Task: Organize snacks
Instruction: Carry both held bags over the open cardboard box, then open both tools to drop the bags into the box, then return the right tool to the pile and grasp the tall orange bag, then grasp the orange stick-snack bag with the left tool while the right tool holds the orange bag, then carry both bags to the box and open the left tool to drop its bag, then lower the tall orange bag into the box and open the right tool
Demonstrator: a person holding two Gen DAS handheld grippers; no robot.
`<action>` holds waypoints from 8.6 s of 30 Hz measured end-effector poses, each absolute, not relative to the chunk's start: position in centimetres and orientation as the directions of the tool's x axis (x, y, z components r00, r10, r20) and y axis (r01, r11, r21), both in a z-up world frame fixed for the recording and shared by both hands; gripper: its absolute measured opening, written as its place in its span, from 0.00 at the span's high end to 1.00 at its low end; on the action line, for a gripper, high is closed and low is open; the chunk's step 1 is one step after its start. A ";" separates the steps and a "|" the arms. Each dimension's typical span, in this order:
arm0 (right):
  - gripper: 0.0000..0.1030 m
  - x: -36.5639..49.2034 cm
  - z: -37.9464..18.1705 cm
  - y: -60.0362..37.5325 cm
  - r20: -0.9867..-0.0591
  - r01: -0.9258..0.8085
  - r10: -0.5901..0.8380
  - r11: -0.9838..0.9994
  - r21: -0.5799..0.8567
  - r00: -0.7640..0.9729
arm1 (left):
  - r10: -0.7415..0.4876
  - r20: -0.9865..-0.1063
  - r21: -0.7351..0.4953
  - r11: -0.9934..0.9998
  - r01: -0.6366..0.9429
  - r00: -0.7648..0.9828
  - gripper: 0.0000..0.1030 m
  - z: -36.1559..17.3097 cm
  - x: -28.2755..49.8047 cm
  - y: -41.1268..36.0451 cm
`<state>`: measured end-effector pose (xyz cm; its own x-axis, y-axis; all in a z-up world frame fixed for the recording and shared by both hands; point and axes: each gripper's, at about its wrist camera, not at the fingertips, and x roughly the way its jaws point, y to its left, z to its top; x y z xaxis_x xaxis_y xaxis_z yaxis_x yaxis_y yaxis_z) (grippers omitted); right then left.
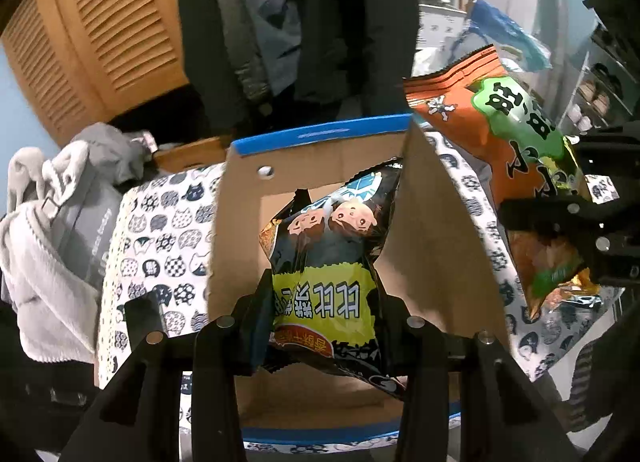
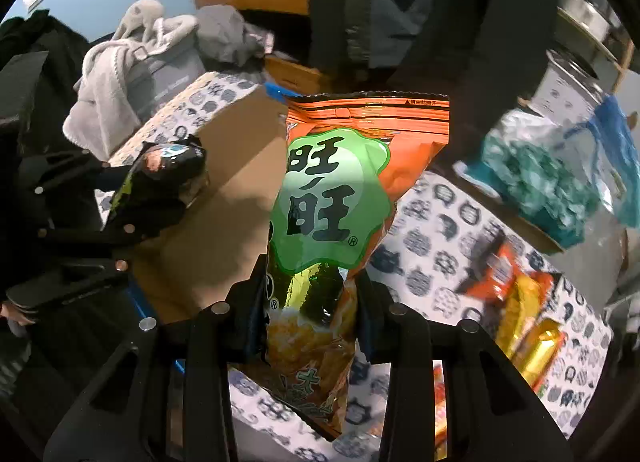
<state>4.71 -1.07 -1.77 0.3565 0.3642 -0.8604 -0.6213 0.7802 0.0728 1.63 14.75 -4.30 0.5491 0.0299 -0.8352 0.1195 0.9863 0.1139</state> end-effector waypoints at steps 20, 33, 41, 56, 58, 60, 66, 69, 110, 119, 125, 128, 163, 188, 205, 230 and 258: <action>0.37 4.9 -3.7 3.8 -0.882 -0.669 0.357 0.741 0.065 0.309 | 0.103 -0.831 0.164 0.984 0.064 0.546 0.32 -5.0 1.9 16.7; 0.31 4.4 -2.3 -2.7 -0.866 -0.586 0.337 0.808 0.064 0.369 | 0.038 -0.822 0.137 0.981 0.134 0.568 0.27 -3.7 1.8 13.2; 0.31 3.5 -2.4 -8.6 -0.859 -0.522 0.301 0.852 0.047 0.415 | -0.043 -0.834 0.091 0.973 0.213 0.550 0.26 -3.3 2.2 8.7; 0.31 2.5 -2.9 -19.9 -0.847 -0.375 0.217 0.927 0.023 0.485 | -0.124 -0.873 0.063 0.931 0.361 0.472 0.26 -4.0 2.6 -0.7; 0.31 2.3 -3.3 -21.1 -0.850 -0.361 0.210 0.932 0.025 0.483 | -0.128 -0.880 0.062 0.924 0.378 0.458 0.26 -4.3 2.6 -1.9; 0.31 2.2 -3.7 -22.4 -0.852 -0.343 0.203 0.939 0.030 0.482 | -0.127 -0.885 0.067 0.917 0.394 0.447 0.26 -4.5 2.7 -3.1; 0.31 2.0 -4.8 -26.1 -0.854 -0.289 0.197 0.956 0.058 0.481 | -0.129 -0.890 0.084 0.896 0.436 0.438 0.25 -5.1 3.1 -5.8; 0.31 2.2 -5.8 -28.0 -0.861 -0.260 0.198 0.962 0.080 0.469 | -0.127 -0.897 0.086 0.891 0.447 0.425 0.25 -5.7 3.6 -6.8; 0.74 6.5 -12.7 -29.7 -0.888 -0.250 0.170 0.966 0.065 0.427 | -0.221 -0.954 -0.098 0.869 0.484 0.203 0.20 -13.7 8.9 -11.7; 0.74 4.6 -11.2 -32.9 -0.875 -0.170 0.176 0.979 0.109 0.452 | -0.236 -0.965 -0.134 0.821 0.555 0.116 0.20 -15.0 6.6 -15.2; 0.74 3.3 -11.0 -34.5 -0.871 -0.141 0.174 0.982 0.122 0.460 | -0.212 -0.973 -0.116 0.790 0.601 0.090 0.20 -16.1 5.4 -17.5; 0.74 3.1 -11.1 -35.0 -0.870 -0.136 0.177 0.982 0.128 0.459 | -0.161 -0.983 -0.071 0.779 0.624 0.088 0.19 -17.4 5.0 -18.5; 0.74 2.4 -8.4 -32.8 -0.853 -0.172 0.147 0.983 0.068 0.500 | -0.159 -0.924 0.068 0.827 0.557 0.349 0.58 -10.5 5.4 -12.7; 0.74 0.3 -2.2 -25.4 -0.796 -0.308 0.212 0.951 0.034 0.567 | -0.073 -0.813 0.222 0.878 0.424 0.577 0.58 -2.2 2.0 -4.5; 0.74 1.4 -0.7 -17.8 -0.792 -0.415 0.284 0.909 0.043 0.540 | -0.043 -0.791 0.197 0.926 0.321 0.610 0.58 -1.0 1.4 2.6; 0.74 3.9 -0.8 -2.4 -0.815 -0.602 0.398 0.795 0.077 0.421 | 0.061 -0.815 0.174 0.974 0.143 0.576 0.57 -4.2 1.6 14.3; 0.46 4.8 -2.1 2.7 -0.839 -0.615 0.375 0.786 0.061 0.395 | 0.145 -0.796 0.214 0.976 0.049 0.587 0.32 -4.2 1.7 16.7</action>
<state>4.76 2.69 -2.11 0.3954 0.3747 -0.8386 -0.6155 0.7858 0.0609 1.67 16.73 -4.18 0.5871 0.1450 -0.7965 0.0490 0.9757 0.2137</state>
